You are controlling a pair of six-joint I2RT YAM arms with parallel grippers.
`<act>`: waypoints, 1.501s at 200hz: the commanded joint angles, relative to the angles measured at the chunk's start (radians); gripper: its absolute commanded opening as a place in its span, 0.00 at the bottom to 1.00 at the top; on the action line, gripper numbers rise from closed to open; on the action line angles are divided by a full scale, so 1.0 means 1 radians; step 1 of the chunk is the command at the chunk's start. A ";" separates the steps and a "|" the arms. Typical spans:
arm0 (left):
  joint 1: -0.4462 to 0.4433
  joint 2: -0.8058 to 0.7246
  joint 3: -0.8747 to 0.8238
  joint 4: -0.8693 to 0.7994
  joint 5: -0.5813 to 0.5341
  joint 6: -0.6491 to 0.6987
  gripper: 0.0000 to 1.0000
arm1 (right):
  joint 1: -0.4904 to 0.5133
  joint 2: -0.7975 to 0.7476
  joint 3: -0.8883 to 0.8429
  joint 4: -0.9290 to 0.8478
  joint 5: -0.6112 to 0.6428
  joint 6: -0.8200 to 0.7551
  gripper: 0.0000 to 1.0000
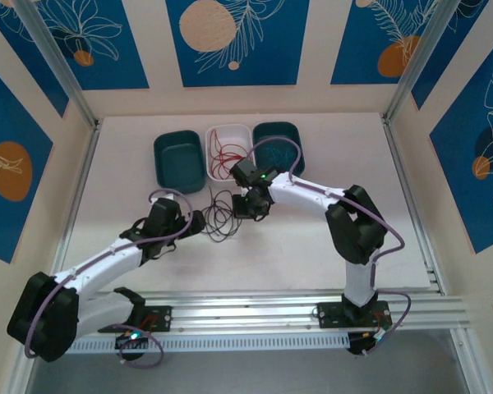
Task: Untangle the cables
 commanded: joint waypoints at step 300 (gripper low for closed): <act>-0.038 -0.125 -0.024 0.175 0.105 0.029 1.00 | 0.045 -0.757 -0.311 0.436 0.042 -0.392 0.00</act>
